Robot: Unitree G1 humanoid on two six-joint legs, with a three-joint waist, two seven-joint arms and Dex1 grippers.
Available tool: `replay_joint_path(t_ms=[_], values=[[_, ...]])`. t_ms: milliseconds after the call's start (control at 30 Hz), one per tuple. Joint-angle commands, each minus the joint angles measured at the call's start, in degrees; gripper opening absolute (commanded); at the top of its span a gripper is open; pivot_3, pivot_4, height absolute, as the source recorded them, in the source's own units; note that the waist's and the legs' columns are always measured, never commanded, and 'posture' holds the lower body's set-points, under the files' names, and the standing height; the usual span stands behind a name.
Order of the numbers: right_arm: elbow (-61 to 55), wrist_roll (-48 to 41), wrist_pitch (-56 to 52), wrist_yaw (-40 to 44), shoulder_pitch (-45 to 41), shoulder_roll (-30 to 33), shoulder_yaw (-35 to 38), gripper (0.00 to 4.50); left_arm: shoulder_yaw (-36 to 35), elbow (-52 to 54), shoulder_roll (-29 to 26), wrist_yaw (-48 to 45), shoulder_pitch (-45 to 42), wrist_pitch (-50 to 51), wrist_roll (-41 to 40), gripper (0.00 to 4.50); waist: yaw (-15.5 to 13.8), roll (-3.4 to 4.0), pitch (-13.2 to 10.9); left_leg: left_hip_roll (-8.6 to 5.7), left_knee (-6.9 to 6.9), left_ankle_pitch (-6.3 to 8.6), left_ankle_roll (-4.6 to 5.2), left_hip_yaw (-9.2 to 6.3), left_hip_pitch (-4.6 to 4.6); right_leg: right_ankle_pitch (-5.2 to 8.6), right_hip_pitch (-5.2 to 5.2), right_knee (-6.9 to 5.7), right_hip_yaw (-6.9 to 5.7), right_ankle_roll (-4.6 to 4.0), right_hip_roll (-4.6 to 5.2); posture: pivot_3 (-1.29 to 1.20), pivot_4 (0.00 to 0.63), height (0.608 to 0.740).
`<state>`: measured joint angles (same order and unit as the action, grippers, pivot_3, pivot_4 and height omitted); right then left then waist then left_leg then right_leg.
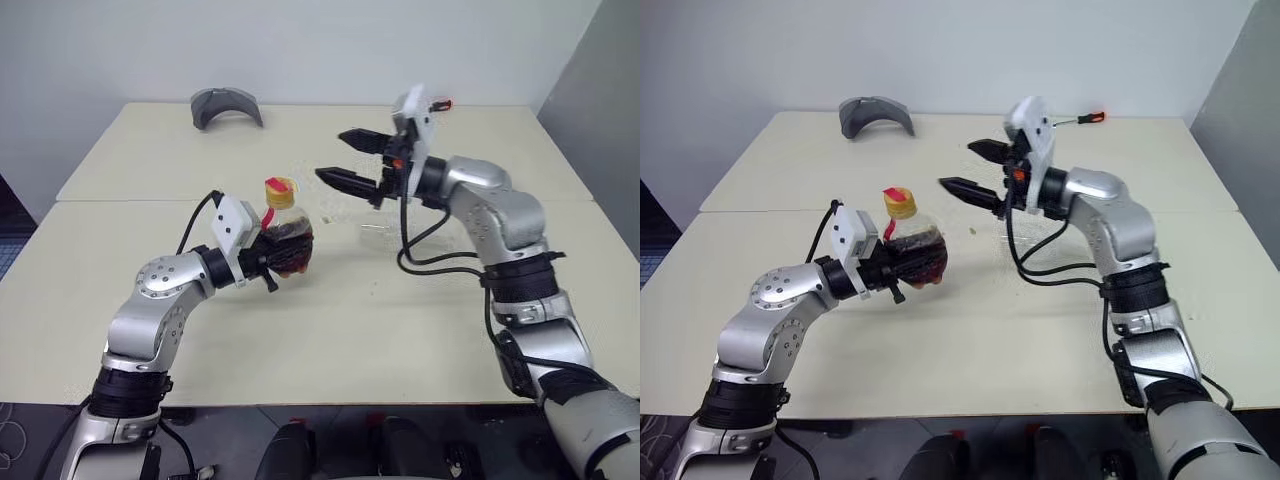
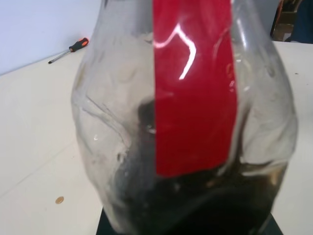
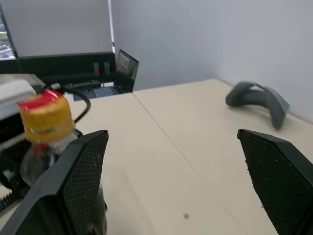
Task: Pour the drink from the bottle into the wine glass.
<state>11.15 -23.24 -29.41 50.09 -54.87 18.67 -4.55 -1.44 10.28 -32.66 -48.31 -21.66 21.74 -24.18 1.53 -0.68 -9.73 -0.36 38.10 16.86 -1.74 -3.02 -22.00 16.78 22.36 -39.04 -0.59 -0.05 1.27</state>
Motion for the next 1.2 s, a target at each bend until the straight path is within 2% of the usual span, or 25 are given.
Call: replay_joint_path(t_ms=[33, 567, 1200], values=[[-2.1, -0.3, 0.2, 1.0, 0.3, 0.2, 0.2, 4.50, -0.4, 1.1, 0.2, -0.7, -1.8, -2.1, -0.2, 0.77, 0.3, 0.00, 0.0, 0.00, 0.00, 0.00, 0.00, 0.00, 0.00, 0.00, 0.01, -0.01, 0.00, 0.00, 0.00, 0.00, 0.150, 0.740], [-10.6, -6.5, -5.1, 5.1, 1.6, -6.4, -3.4, 4.50, -0.6, 0.4, -0.2, -1.8, -2.7, -2.6, 0.3, 0.76, 0.2, 0.00, 0.0, 0.02, 0.01, 0.00, 0.00, 0.01, 0.01, 0.00, 0.00, -0.01, 0.01, 0.00, -0.02, 0.00, 0.150, 0.740], [-3.2, 0.6, 5.7, 0.4, -2.0, -12.9, -4.2, 4.50, 0.0, 0.9, 0.1, -2.4, -2.5, -2.9, 0.7, 0.76, 0.2, 0.00, 0.0, 0.01, 0.01, -0.03, -0.05, 0.01, 0.02, 0.00, 0.02, -0.03, 0.01, 0.00, -0.01, 0.00, 0.150, 0.740]])
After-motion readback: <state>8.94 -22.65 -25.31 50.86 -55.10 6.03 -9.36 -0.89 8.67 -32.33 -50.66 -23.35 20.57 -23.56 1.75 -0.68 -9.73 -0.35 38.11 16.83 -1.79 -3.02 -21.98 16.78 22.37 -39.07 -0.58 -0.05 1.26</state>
